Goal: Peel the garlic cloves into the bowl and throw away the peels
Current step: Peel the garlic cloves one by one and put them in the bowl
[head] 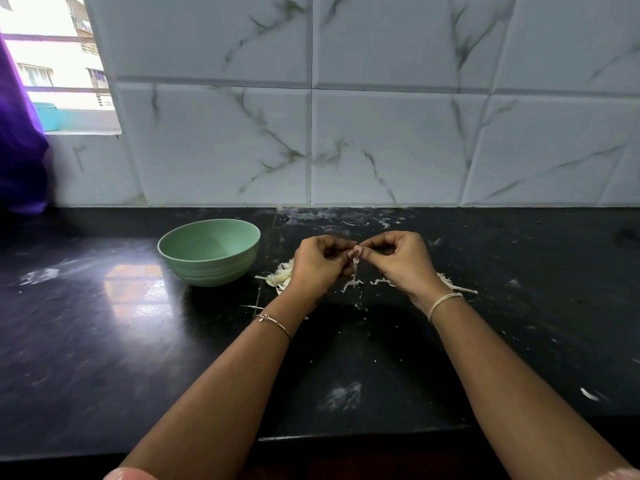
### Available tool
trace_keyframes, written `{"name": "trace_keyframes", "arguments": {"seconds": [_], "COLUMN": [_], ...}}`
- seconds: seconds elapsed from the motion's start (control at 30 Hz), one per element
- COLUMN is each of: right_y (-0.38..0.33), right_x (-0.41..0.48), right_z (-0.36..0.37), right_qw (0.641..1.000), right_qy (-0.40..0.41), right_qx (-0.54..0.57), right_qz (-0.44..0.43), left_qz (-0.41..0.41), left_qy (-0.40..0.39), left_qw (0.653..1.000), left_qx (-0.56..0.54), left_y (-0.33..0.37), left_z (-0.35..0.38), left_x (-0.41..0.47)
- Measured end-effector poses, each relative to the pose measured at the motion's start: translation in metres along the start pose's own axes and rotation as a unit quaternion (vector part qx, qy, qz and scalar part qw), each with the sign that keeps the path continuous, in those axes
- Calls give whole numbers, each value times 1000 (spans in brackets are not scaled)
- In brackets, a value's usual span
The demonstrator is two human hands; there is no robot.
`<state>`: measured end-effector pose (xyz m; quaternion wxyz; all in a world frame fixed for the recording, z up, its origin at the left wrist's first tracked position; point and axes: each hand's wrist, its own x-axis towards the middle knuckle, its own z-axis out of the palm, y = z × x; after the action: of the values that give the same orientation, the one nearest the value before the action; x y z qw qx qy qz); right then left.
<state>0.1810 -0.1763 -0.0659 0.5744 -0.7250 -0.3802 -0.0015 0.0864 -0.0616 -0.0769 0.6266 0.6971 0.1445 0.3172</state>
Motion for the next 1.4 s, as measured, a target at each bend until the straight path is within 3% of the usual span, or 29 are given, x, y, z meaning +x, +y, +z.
{"name": "trace_keyframes", "arguments": {"seconds": [0.37,0.77,0.97,1.03,1.1,1.23,1.4], "right_y": [-3,-3,-7,-5,-2,6,12], "right_x": [0,2,0,1,2,0,-1], "right_z": [3,3,-4,-6,-12,-33,-47], "right_qw": [1000,998,996,996,991,934,919], "right_qy": [-2,42,23,32,48,80,86], "right_qx": [2,-1,43,7,-102,-347,-381], "right_qz": [2,37,71,81,77,37,52], "left_qz": [-28,28,51,56,47,11,5], "left_qy": [-18,-22,-33,-28,-24,-30,-23], "left_qw": [996,997,997,997,996,991,994], "left_qx": [-83,-67,-38,-40,-68,-130,-106], "left_y": [6,4,4,6,8,8,4], "left_z": [-3,8,15,16,17,19,13], "left_x": [-5,-3,-5,-6,-7,-10,-7]}}
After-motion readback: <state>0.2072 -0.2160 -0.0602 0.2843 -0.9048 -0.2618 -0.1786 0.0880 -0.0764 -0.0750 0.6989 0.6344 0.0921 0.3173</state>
